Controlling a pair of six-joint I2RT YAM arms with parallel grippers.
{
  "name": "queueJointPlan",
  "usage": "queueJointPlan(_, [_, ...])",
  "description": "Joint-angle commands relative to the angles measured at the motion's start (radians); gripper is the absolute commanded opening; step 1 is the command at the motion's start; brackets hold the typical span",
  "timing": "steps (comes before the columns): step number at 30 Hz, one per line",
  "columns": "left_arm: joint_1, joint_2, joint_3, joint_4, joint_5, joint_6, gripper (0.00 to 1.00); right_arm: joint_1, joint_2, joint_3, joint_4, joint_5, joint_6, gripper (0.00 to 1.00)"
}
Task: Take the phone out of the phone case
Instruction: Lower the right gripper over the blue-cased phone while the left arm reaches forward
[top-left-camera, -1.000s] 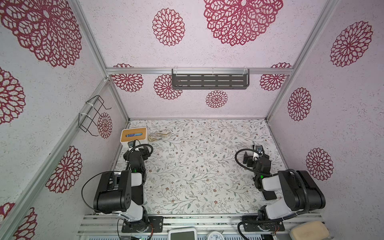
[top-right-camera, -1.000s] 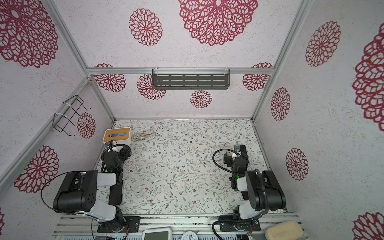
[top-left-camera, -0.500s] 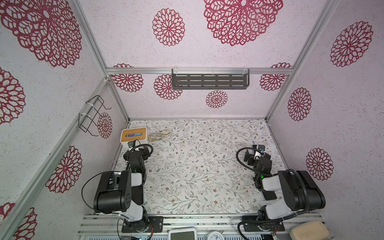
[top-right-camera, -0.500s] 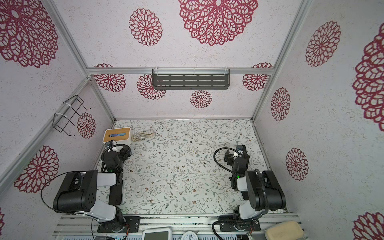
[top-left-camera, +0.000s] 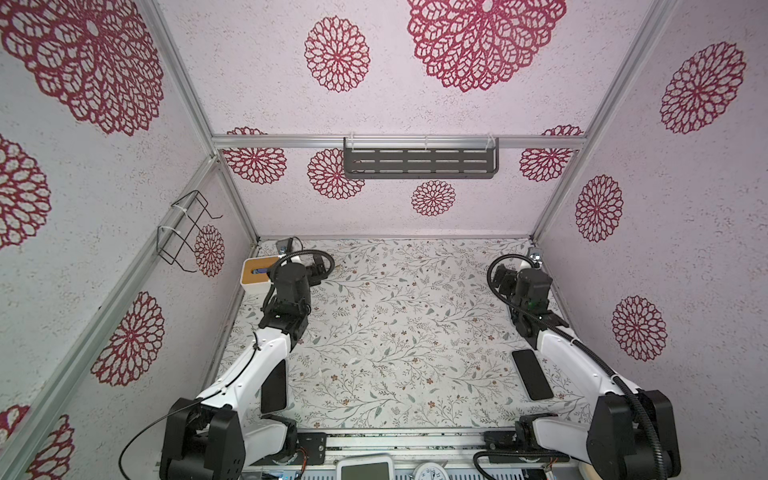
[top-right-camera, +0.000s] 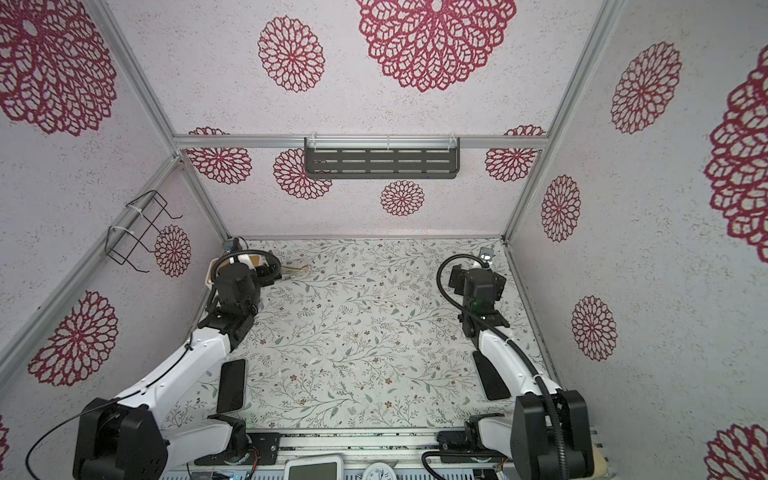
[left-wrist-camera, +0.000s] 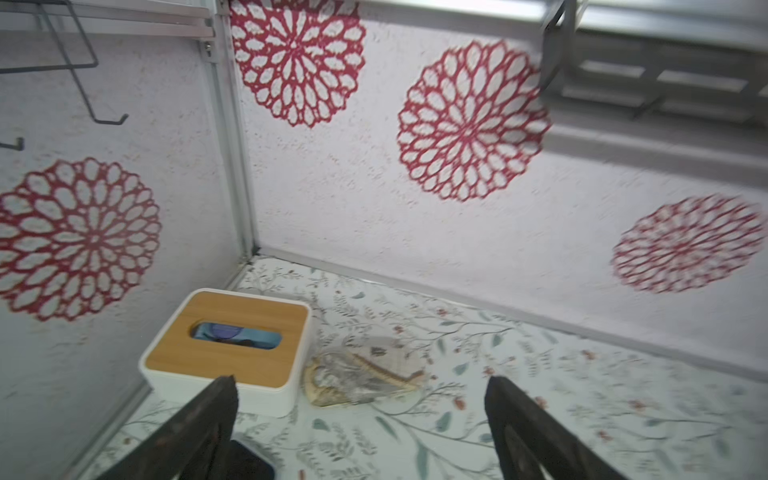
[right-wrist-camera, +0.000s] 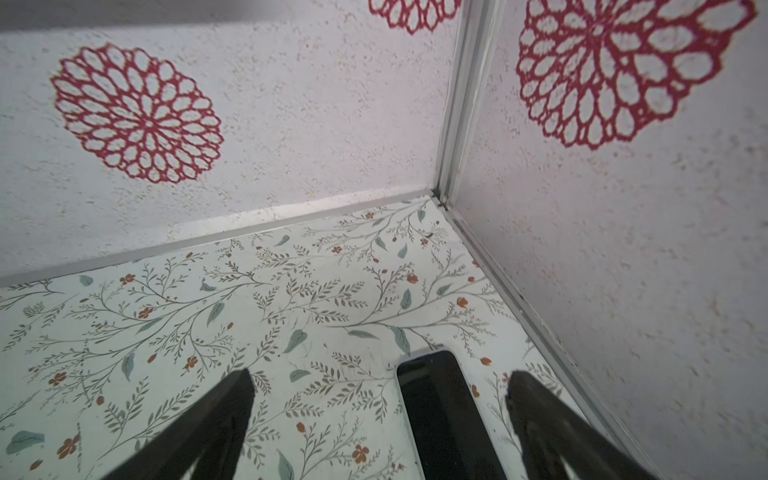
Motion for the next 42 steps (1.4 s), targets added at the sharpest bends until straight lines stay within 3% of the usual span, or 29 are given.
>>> queueJointPlan(1, [-0.043,0.033,0.094,-0.422,0.197,-0.222,0.97,-0.055,0.056,0.038,-0.461,0.005,0.094,0.99])
queueJointPlan(5, [-0.138,0.09,0.204,-0.567,0.252,-0.273,0.97,-0.173,0.122,0.058,-0.476,-0.11,0.086,0.99])
queueJointPlan(12, [-0.251,0.117,0.221,-0.645,0.224,-0.313,0.97,-0.249,0.217,0.09,-0.416,-0.154,-0.005,0.99])
queueJointPlan(30, [-0.257,0.1,0.185,-0.652,0.224,-0.315,0.97,-0.347,0.418,0.112,-0.282,-0.458,-0.048,0.99])
queueJointPlan(42, [-0.256,0.096,0.169,-0.642,0.229,-0.311,0.97,-0.344,0.48,0.122,-0.286,-0.489,-0.044,0.97])
